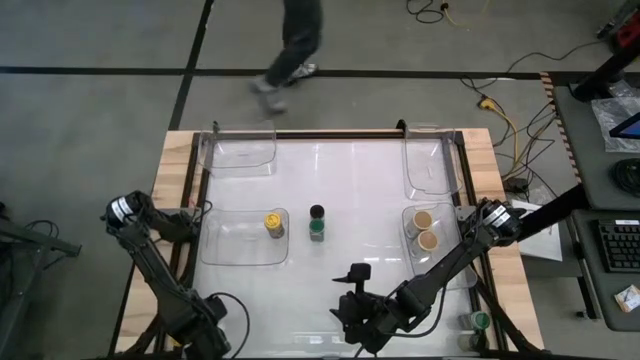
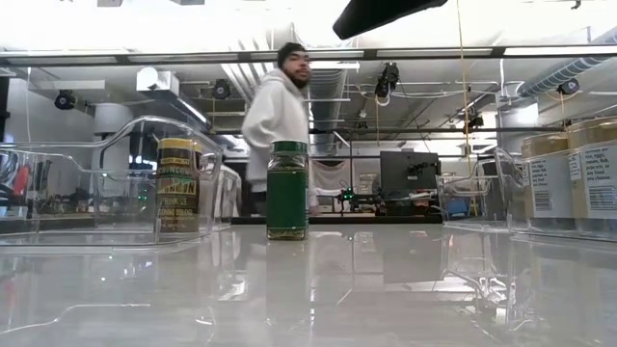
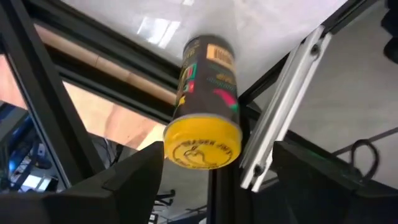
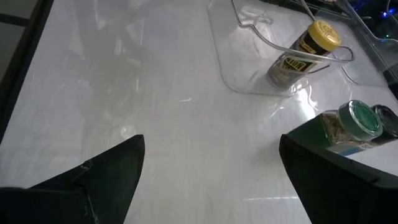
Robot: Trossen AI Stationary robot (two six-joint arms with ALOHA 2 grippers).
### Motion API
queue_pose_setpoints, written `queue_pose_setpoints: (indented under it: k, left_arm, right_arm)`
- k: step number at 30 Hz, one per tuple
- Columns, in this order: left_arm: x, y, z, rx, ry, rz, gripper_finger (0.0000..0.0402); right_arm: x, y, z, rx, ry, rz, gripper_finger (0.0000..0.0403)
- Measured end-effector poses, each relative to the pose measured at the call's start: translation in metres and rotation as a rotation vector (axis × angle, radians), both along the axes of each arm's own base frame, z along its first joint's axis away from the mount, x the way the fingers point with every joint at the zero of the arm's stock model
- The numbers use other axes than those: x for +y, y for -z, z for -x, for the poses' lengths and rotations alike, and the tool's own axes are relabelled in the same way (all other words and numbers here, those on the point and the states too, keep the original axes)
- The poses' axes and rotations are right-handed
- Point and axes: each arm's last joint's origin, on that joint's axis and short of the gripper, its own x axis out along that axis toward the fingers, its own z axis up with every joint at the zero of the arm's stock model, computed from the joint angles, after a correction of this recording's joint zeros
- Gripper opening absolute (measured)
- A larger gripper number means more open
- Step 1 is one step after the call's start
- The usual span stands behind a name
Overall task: Sort spices by type
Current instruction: Put the yellow spice bottle into the bottom left transparent bin
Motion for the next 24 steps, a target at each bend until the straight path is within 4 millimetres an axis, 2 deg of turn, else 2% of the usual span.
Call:
queue_pose_setpoints:
  k: [11,24]
  left_arm:
    - [-0.003,0.010,0.016,0.037,-0.009,-0.065,0.0283]
    - [0.000,0.016,0.018,0.065,-0.004,-0.068,0.0283]
  right_arm:
    - [0.000,0.000,0.000,-0.002,0.002,-0.003,0.0364]
    - [0.000,0.000,0.000,-0.005,0.002,-0.005,0.0364]
